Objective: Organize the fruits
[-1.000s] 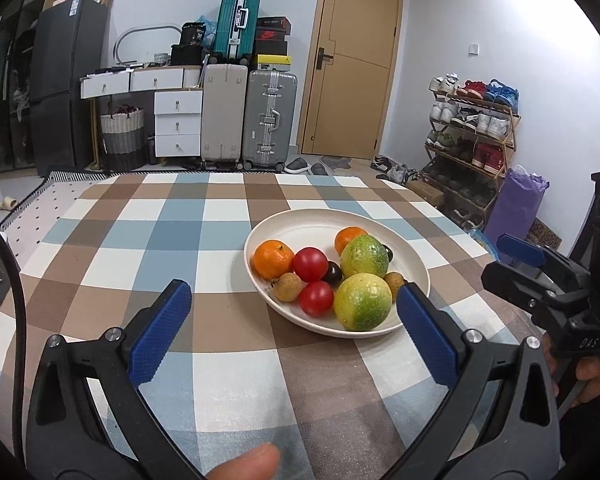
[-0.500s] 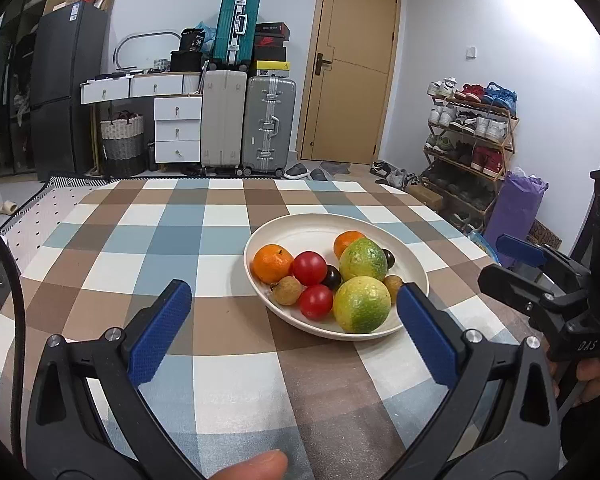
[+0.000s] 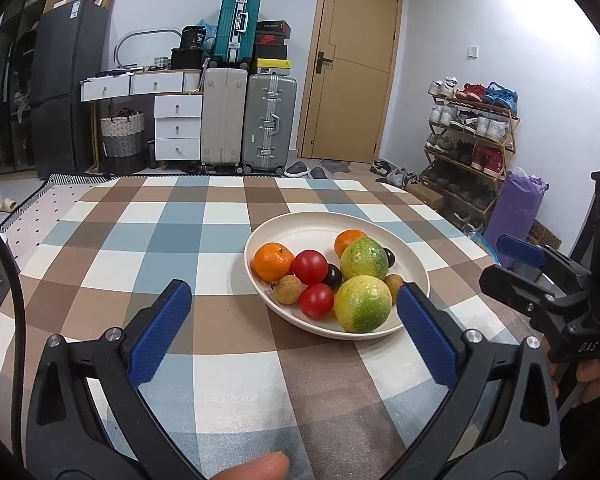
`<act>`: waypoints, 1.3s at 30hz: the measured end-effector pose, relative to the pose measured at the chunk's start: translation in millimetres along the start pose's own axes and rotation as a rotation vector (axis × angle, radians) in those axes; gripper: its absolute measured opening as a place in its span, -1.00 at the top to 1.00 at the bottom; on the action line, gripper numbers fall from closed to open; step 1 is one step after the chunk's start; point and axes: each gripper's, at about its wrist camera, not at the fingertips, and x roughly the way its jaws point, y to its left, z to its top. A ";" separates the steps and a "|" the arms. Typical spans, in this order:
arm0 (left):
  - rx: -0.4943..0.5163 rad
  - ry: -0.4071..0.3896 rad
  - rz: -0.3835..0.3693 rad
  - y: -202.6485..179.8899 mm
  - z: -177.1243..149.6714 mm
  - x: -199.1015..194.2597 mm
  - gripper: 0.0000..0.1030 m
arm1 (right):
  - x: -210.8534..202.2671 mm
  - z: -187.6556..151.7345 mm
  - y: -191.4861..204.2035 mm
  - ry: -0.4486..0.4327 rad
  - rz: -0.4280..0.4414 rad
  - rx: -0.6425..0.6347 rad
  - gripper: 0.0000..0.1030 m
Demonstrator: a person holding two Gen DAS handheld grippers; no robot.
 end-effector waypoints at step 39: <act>-0.002 -0.001 -0.010 1.6 -0.4 1.0 -0.99 | 0.3 0.1 0.9 0.002 0.000 -0.001 -1.00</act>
